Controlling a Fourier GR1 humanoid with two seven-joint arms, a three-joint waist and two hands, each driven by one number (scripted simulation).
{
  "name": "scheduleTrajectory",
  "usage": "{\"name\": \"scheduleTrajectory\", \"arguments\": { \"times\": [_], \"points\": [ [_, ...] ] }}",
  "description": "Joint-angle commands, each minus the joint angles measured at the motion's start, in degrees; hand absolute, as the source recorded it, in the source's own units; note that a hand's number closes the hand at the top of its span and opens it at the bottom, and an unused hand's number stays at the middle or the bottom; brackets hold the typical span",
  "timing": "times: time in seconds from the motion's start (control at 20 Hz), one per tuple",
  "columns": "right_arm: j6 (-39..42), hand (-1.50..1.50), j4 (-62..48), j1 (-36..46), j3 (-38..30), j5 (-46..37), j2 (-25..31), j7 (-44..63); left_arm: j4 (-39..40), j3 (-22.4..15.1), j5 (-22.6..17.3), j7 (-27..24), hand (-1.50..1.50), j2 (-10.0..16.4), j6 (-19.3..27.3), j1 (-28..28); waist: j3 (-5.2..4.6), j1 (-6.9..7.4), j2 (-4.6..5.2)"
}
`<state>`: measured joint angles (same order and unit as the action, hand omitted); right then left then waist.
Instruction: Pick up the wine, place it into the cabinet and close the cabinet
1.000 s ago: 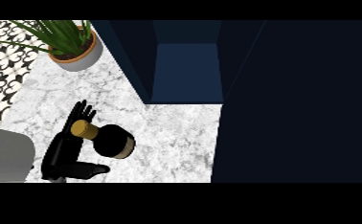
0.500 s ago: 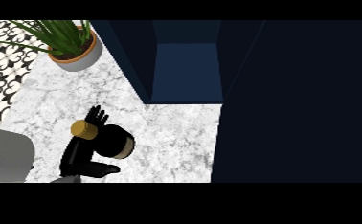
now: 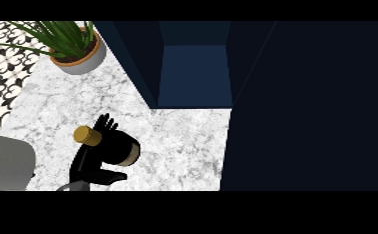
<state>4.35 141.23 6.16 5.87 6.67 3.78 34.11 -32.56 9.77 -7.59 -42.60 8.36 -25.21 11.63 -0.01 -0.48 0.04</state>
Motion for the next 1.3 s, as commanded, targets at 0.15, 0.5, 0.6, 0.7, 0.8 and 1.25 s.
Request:
{"name": "scheduleTrajectory", "arguments": {
  "times": [0.15, 0.5, 0.6, 0.7, 0.8, 1.25],
  "points": [
    [-0.01, -1.5, 3.92, 0.61, -1.53, 3.18, 0.28, 2.06, 2.34, -1.4, 1.09, -6.57, -1.5, -2.2, -1.99, 1.12, -0.02, 0.15, -0.05],
    [0.46, -1.5, 4.7, -1.69, 1.6, 1.48, -0.69, 1.22, 8.1, -0.66, 1.75, -10.39, -1.5, -2.06, -0.09, 6.27, -0.05, -0.21, 0.06],
    [1.6, -1.5, 4.69, -1.43, -1.65, 5.05, 0.6, 2.06, 7.36, -0.66, 1.44, -11.52, -1.5, -1.74, -0.38, 4.5, -0.03, -0.04, 0.03],
    [1.35, -1.5, 2.92, -2.24, 2.13, 1.27, -1.12, 0.34, 5.69, -0.15, -0.15, -6.7, -1.5, -4.3, 2.62, 7.86, -0.02, 0.06, -0.02],
    [1.08, -1.5, 5.96, -1.97, -3.65, 6.2, 0.62, 3.49, 0.44, -1.25, -1.28, -5.18, 1.5, -5.62, 1.17, 3.35, 0.04, 0.39, -0.2],
    [3.75, -1.5, 2.41, -3.93, -2.57, 4.62, -0.57, -2.22, 5.83, -0.96, -2.57, -3.46, 1.5, -5.59, -1.66, 8.67, -0.01, 0.02, 0.0]
  ]
}}
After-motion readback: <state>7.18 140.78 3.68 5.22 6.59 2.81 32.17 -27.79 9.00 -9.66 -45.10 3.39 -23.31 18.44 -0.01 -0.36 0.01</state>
